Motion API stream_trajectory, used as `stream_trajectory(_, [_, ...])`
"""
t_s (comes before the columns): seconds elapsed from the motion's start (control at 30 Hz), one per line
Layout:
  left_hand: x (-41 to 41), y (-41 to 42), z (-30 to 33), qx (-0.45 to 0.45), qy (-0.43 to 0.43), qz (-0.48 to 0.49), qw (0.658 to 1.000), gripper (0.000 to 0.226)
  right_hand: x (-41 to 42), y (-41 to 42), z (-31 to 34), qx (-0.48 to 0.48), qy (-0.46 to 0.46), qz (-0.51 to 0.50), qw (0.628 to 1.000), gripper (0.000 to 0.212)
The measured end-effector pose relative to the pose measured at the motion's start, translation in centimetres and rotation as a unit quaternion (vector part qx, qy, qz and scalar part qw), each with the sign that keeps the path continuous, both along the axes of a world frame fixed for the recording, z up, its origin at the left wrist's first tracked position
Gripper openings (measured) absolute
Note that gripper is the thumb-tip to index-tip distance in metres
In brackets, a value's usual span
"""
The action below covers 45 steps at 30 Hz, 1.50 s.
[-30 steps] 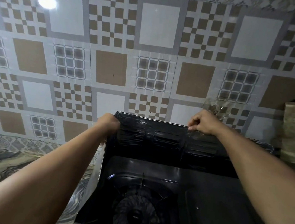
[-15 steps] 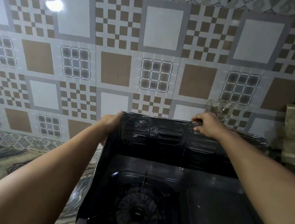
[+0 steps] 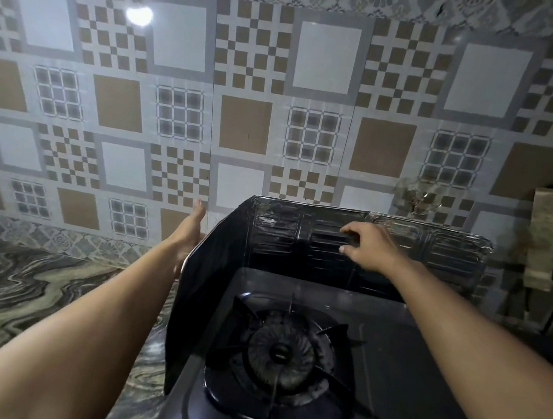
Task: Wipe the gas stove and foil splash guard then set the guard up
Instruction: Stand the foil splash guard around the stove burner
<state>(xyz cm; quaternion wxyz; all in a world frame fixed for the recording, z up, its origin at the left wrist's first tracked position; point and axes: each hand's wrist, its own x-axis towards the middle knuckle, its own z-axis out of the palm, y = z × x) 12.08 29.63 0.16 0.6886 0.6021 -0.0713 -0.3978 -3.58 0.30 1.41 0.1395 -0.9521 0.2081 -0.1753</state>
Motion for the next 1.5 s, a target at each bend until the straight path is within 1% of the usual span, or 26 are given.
stream_trajectory(0.07, [-1.2,1.1,-0.4,-0.02,0.034,-0.001,0.999,0.101,-0.5,1.4,-0.4,0.011,0.011,0.004,1.0,0.045])
stream_trajectory(0.13, [-2.2,1.8,-1.0,-0.02,0.053,-0.012,0.998,0.101,-1.0,2.6,-0.7,0.016,0.021,0.007,1.0,0.044])
stream_trajectory(0.23, [-2.4,2.7,-2.6,-0.012,0.059,0.013,0.998,0.102,-1.7,4.3,-1.2,0.01,0.033,0.015,0.999,0.043])
stream_trajectory(0.37, [-0.8,4.0,-6.0,-0.007,0.028,0.051,0.998,0.106,-2.1,6.7,-2.2,0.019,0.053,0.035,0.998,0.042])
stream_trajectory(0.47, [1.4,4.6,-9.8,0.06,0.001,0.082,0.995,0.108,-2.1,8.7,-3.0,0.02,0.059,0.051,0.997,0.042])
stream_trajectory(0.53, [0.5,5.8,-10.3,0.116,-0.005,0.069,0.991,0.124,-1.9,10.3,-3.4,0.023,0.062,0.058,0.996,0.042])
stream_trajectory(0.6, [0.1,6.5,-10.5,0.121,0.001,0.05,0.991,0.132,-1.7,11.7,-4.0,0.023,0.069,0.069,0.995,0.043])
stream_trajectory(0.7, [-2.2,7.5,-10.2,0.155,0.011,0.021,0.988,0.133,-1.4,14.0,-4.7,0.024,0.07,0.09,0.993,0.042])
stream_trajectory(0.87, [-3.4,7.9,-12.9,0.17,0.007,-0.03,0.985,0.118,-0.6,16.7,-5.8,0.039,0.053,0.098,0.993,0.041])
stream_trajectory(0.93, [-3.5,7.7,-14.1,0.164,0.001,-0.044,0.986,0.11,-0.4,17.2,-6.1,0.042,0.067,0.094,0.992,0.037])
stream_trajectory(1.0, [-3.9,7.5,-14.8,0.143,0.013,-0.063,0.988,0.102,-0.3,17.4,-6.5,0.049,0.086,0.082,0.992,0.031])
stream_trajectory(1.03, [-4.1,7.4,-15.1,0.128,0.024,-0.074,0.989,0.102,-0.3,17.5,-6.7,0.045,0.096,0.074,0.992,0.033])
stream_trajectory(1.1, [-4.4,7.2,-15.3,0.102,0.04,-0.104,0.989,0.106,-0.3,17.2,-7.3,0.041,0.103,0.068,0.991,0.046])
stream_trajectory(1.13, [-4.6,7.0,-15.2,0.099,0.038,-0.125,0.986,0.106,-0.3,16.9,-7.7,0.044,0.105,0.07,0.991,0.049])
stream_trajectory(1.2, [-4.8,6.8,-15.1,0.107,0.025,-0.141,0.984,0.098,-0.5,17.1,-7.7,0.053,0.107,0.073,0.99,0.044])
stream_trajectory(1.3, [-5.2,6.6,-14.5,0.12,0.01,-0.126,0.985,0.068,-0.5,17.1,-7.8,0.075,0.092,0.068,0.991,0.036])
stream_trajectory(1.33, [-5.4,6.6,-14.4,0.122,0.002,-0.124,0.985,0.062,-0.4,17.2,-7.8,0.082,0.079,0.071,0.991,0.032])
stream_trajectory(1.43, [-5.5,6.4,-14.9,0.131,-0.012,-0.134,0.982,0.056,0.3,17.4,-7.4,0.115,0.041,0.064,0.99,0.022])
stream_trajectory(1.5, [-5.4,6.3,-15.5,0.148,-0.028,-0.126,0.981,0.052,1.2,17.4,-7.2,0.155,0.005,0.05,0.987,0.016])
